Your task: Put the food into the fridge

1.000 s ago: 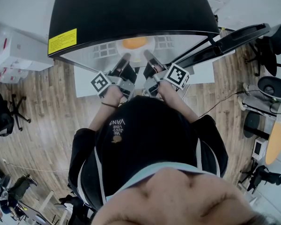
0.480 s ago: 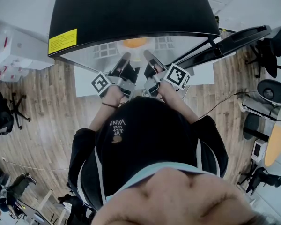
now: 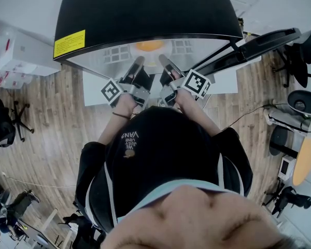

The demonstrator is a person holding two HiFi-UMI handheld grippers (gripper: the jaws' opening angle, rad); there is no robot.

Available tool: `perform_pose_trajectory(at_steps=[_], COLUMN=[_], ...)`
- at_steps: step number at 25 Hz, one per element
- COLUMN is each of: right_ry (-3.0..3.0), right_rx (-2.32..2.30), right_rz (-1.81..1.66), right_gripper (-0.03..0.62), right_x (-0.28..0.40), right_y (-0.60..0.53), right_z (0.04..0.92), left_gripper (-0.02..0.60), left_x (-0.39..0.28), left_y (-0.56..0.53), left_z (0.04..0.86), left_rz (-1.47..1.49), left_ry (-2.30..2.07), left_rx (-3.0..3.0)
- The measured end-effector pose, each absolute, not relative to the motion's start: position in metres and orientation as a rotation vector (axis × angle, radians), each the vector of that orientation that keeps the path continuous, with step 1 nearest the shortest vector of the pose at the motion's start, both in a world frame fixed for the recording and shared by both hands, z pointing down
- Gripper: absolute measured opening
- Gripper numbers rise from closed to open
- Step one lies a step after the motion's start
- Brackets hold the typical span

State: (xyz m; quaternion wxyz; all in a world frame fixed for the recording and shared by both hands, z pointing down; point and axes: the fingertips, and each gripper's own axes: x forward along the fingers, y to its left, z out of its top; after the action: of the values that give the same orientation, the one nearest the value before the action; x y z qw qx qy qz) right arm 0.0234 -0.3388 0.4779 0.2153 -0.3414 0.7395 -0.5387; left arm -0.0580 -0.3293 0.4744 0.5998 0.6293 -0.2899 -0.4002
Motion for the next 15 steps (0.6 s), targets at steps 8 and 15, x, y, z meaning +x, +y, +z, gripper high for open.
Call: perform_pose_trajectory(at_steps=[8,15], right_ry=[2.113,2.151], right_rx=[-0.923,-0.967], right_rz=[-1.426,-1.382], right_gripper=[0.106,0.123], right_x=[0.0198,0.0247], right_y=[-0.3352,-0.3303], right_z=[0.4699,0.4697], left_gripper=[0.127,0.131], left_x=[-0.0544,-0.0585], left_y=[-0.3253,-0.3193], left_z=[0.4722,0.4683], left_rz=[-0.925,-0.883], left_ry=[-0.651,-0.707], left_rx=[1.495,1.604])
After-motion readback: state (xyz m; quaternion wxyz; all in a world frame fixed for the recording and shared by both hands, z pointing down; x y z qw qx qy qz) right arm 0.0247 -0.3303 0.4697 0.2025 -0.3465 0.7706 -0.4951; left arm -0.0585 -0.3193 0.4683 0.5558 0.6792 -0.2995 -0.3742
